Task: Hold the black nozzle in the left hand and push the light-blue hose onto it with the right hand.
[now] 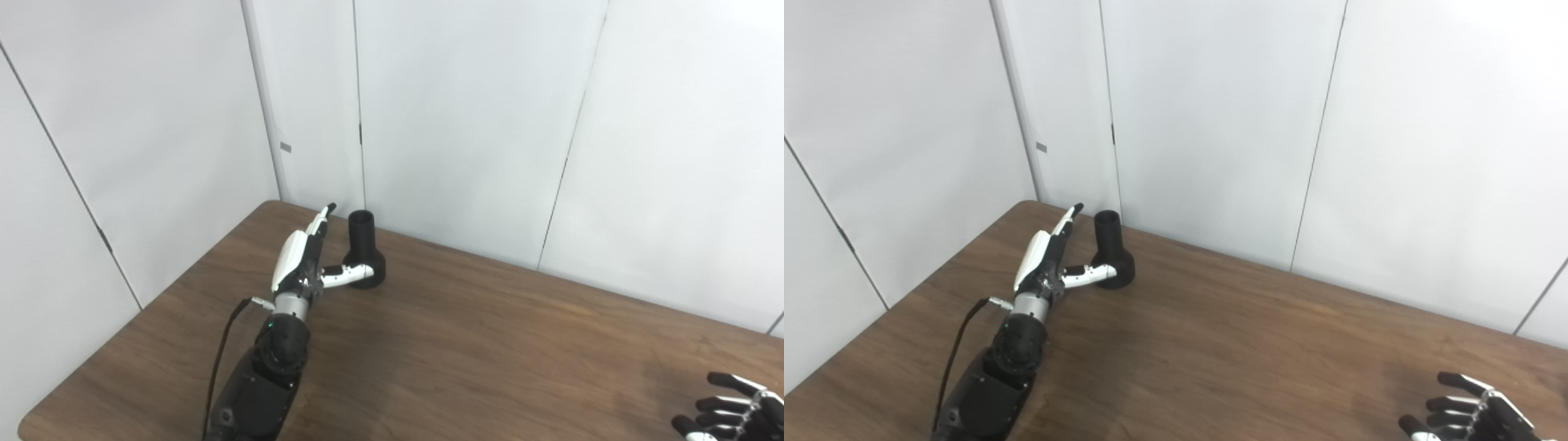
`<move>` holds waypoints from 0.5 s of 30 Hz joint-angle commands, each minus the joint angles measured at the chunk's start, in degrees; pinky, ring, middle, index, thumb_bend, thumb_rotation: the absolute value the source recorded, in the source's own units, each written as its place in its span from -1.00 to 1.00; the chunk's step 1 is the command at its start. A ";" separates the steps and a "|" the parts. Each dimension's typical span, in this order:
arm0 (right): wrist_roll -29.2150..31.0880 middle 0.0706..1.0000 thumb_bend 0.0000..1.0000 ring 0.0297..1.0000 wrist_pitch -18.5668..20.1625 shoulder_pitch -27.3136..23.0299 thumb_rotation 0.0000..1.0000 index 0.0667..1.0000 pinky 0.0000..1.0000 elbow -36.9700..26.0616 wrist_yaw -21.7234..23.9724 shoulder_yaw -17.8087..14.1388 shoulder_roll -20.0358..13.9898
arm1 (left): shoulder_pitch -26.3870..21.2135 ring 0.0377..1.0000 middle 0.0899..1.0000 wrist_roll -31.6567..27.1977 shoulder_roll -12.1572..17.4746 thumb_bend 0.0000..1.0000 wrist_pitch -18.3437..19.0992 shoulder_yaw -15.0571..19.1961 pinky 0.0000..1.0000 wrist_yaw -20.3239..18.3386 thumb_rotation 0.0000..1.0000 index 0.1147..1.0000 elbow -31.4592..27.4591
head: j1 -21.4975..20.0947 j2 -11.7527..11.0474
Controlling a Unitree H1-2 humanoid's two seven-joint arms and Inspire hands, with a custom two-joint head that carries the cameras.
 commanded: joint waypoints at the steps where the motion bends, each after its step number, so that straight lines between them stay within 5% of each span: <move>1: -0.04 -0.11 0.09 -0.14 -1.76 -0.78 -1.00 0.22 -0.34 -2.03 0.36 0.11 -0.57 | -2.98 1.00 1.00 0.65 2.09 0.99 0.67 -0.32 1.00 -0.10 -0.26 1.00 -0.18 | -0.10 0.10; 15: -0.64 -0.11 0.09 -0.13 2.49 -0.07 -1.00 0.26 -0.33 -6.06 0.07 0.76 0.50 | -6.33 1.00 0.98 2.81 3.10 1.00 1.95 -4.55 0.81 0.96 -0.23 0.92 6.91 | -1.45 0.19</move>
